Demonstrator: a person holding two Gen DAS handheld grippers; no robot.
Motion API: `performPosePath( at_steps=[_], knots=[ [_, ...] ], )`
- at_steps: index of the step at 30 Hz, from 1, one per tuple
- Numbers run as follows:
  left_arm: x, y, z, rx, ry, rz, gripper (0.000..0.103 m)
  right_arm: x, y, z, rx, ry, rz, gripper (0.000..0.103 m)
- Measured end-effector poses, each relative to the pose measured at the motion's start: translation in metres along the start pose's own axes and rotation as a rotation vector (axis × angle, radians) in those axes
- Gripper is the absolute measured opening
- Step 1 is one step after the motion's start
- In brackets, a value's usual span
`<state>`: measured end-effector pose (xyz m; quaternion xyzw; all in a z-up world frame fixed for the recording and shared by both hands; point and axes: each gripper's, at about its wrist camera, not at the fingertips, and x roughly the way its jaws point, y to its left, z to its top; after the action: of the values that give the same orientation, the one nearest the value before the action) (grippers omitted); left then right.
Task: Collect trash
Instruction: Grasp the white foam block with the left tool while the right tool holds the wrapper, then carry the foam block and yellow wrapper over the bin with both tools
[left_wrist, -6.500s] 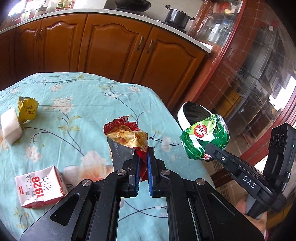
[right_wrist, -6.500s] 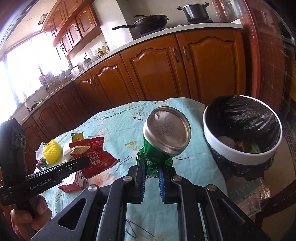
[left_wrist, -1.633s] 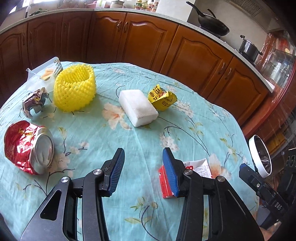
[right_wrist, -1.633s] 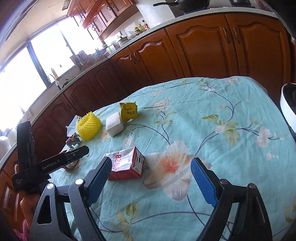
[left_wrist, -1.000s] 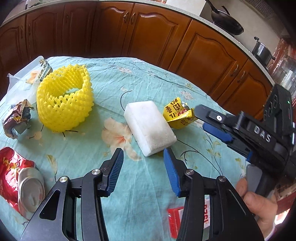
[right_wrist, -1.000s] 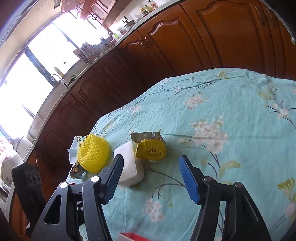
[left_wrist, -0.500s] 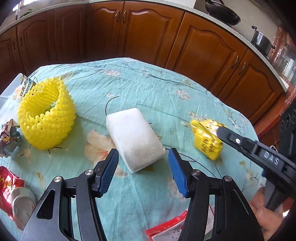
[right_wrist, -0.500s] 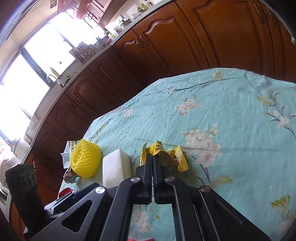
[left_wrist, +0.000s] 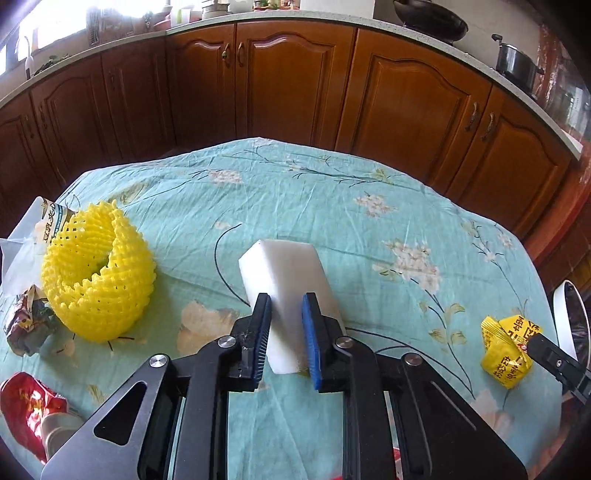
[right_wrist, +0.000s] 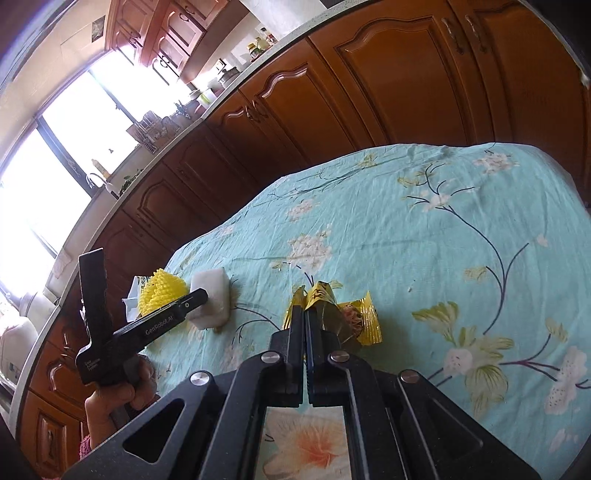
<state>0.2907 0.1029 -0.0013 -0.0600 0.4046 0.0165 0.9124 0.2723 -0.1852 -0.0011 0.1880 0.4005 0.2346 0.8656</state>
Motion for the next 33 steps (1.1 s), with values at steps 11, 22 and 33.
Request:
performPosePath(
  at_steps=[11,22,33],
  knots=[
    [-0.043,-0.015,-0.012,0.026,-0.035,-0.162,0.007,-0.029,0.003,-0.017,-0.015,-0.041,0.007,0.0],
    [-0.072,-0.086,-0.033,0.119,-0.002,-0.346,0.007,-0.08,-0.019,-0.028,-0.007,-0.111,-0.07,0.0],
    [-0.087,-0.155,-0.061,0.233,0.028,-0.418,0.007,-0.145,-0.051,-0.05,0.04,-0.191,-0.161,0.0]
  ],
)
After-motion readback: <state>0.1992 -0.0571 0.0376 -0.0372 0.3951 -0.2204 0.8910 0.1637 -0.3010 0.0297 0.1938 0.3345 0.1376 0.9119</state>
